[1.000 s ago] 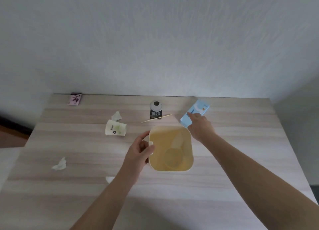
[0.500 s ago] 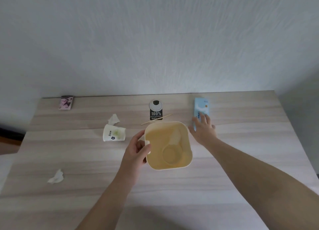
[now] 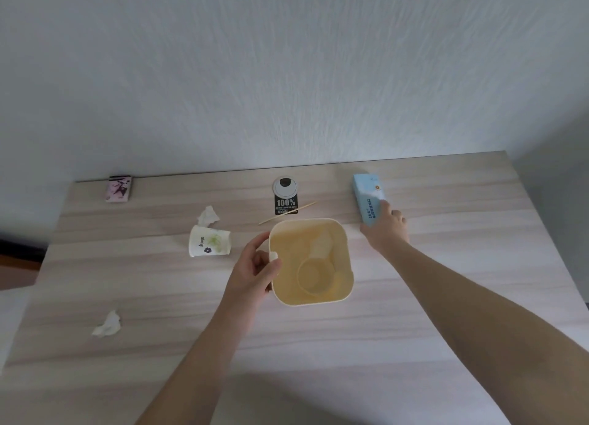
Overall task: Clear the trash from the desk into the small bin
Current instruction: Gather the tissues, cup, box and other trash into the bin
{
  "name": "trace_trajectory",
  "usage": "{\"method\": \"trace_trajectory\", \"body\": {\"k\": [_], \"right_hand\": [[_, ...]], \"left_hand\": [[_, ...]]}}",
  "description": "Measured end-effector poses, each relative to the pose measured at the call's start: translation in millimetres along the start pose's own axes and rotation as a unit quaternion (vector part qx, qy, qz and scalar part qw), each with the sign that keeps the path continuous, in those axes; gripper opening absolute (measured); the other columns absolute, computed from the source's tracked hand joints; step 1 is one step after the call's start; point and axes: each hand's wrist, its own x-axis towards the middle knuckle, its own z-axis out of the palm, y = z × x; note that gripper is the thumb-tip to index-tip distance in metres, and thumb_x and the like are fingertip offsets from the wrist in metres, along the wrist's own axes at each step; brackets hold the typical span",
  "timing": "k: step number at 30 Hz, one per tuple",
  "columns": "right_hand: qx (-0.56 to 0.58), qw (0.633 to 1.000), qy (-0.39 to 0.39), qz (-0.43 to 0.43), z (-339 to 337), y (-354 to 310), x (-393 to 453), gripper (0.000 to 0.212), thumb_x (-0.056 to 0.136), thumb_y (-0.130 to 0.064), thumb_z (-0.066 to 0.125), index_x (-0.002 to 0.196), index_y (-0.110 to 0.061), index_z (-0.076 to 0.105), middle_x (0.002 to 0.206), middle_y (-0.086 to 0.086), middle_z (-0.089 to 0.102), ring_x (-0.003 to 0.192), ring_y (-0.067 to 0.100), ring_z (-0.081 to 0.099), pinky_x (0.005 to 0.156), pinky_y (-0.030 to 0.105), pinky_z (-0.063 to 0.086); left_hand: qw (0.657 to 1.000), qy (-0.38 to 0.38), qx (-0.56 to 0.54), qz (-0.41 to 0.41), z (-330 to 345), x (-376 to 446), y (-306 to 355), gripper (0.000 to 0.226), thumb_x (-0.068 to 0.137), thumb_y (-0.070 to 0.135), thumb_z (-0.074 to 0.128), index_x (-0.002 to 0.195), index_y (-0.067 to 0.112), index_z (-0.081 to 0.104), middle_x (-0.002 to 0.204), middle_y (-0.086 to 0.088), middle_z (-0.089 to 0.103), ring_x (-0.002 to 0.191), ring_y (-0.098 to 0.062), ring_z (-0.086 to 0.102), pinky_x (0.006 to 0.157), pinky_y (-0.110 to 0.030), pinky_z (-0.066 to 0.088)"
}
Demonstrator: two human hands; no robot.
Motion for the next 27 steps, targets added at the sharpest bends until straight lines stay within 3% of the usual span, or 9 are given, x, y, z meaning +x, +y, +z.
{"method": "trace_trajectory", "body": {"k": [5,8,11,14,16,19,22,27], "right_hand": [[0.119,0.992,0.029,-0.041,-39.1,8.6,-38.7,0.062,0.081,-0.035,0.057,0.138,-0.026,0.034,0.119,0.011,0.051,0.106,0.029,0.047,0.078,0.04,0.048],[0.162,0.981,0.059,-0.088,-65.6,14.7,-71.5,0.053,0.083,-0.038,0.058,0.132,-0.031,0.039,0.12,0.005,0.052,0.099,0.02,0.048,0.073,0.033,0.043],[0.174,0.969,0.083,-0.155,-97.2,19.3,-109.0,0.045,0.086,-0.043,0.058,0.129,-0.033,0.047,0.118,-0.002,0.056,0.092,0.011,0.054,0.068,0.019,0.042],[0.187,0.948,0.106,-0.235,-129.7,25.1,-155.9,0.037,0.085,-0.042,0.059,0.12,-0.028,0.059,0.112,-0.006,0.058,0.074,0.001,0.057,0.058,0.006,0.041],[0.19,0.931,0.122,-0.286,-146.8,30.0,-187.8,0.033,0.085,-0.034,0.063,0.114,-0.019,0.066,0.111,-0.002,0.059,0.069,0.004,0.056,0.062,0.004,0.041],[0.159,0.92,0.145,-0.329,-163.8,44.7,-222.9,0.029,0.084,-0.024,0.07,0.11,-0.012,0.069,0.11,0.002,0.057,0.07,0.005,0.051,0.07,0.004,0.04],[0.158,0.915,0.149,-0.341,-171.2,60.3,-240.8,0.027,0.083,-0.022,0.073,0.107,-0.01,0.07,0.107,0.005,0.059,0.08,0.012,0.054,0.074,0.021,0.049],[0.112,0.925,0.159,-0.326,-163.3,68.5,-247.5,0.03,0.08,-0.033,0.075,0.101,-0.011,0.073,0.101,0.008,0.063,0.087,0.025,0.061,0.072,0.037,0.054]], "left_hand": [[1.0,-0.006,0.014,0.0,13.4,-0.3,-2.5,0.046,0.077,0.024,0.067,0.114,0.052,0.066,0.085,-0.007,0.044,0.083,-0.023,0.047,0.077,-0.045,0.042],[1.0,-0.002,0.028,-0.001,24.2,-0.7,-7.9,0.049,0.073,0.029,0.068,0.116,0.052,0.065,0.079,-0.003,0.044,0.08,-0.022,0.047,0.074,-0.044,0.042],[0.999,0.001,0.033,0.006,33.9,-7.9,-15.6,0.049,0.076,0.025,0.068,0.119,0.047,0.065,0.081,-0.005,0.046,0.08,-0.022,0.048,0.073,-0.043,0.043],[1.0,0.008,0.024,0.008,42.8,-19.3,-18.0,0.048,0.078,0.022,0.068,0.118,0.048,0.066,0.085,-0.006,0.052,0.078,-0.016,0.055,0.07,-0.036,0.051],[1.0,0.021,0.02,0.01,47.5,-26.1,-14.6,0.046,0.077,0.021,0.068,0.114,0.05,0.068,0.08,0.0,0.054,0.074,-0.01,0.057,0.065,-0.029,0.052],[0.999,0.042,0.026,0.015,59.1,-34.1,-12.2,0.045,0.088,0.011,0.067,0.11,0.05,0.067,0.074,0.006,0.054,0.069,-0.01,0.055,0.062,-0.027,0.049],[0.998,0.05,0.034,0.029,73.1,-45.7,-12.4,0.05,0.092,0.003,0.064,0.107,0.051,0.068,0.068,0.01,0.051,0.063,-0.01,0.051,0.062,-0.03,0.043],[0.997,0.025,0.048,0.055,101.2,-68.7,-23.7,0.048,0.091,0.008,0.066,0.113,0.05,0.067,0.08,-0.007,0.047,0.072,-0.021,0.048,0.065,-0.034,0.042]]}}
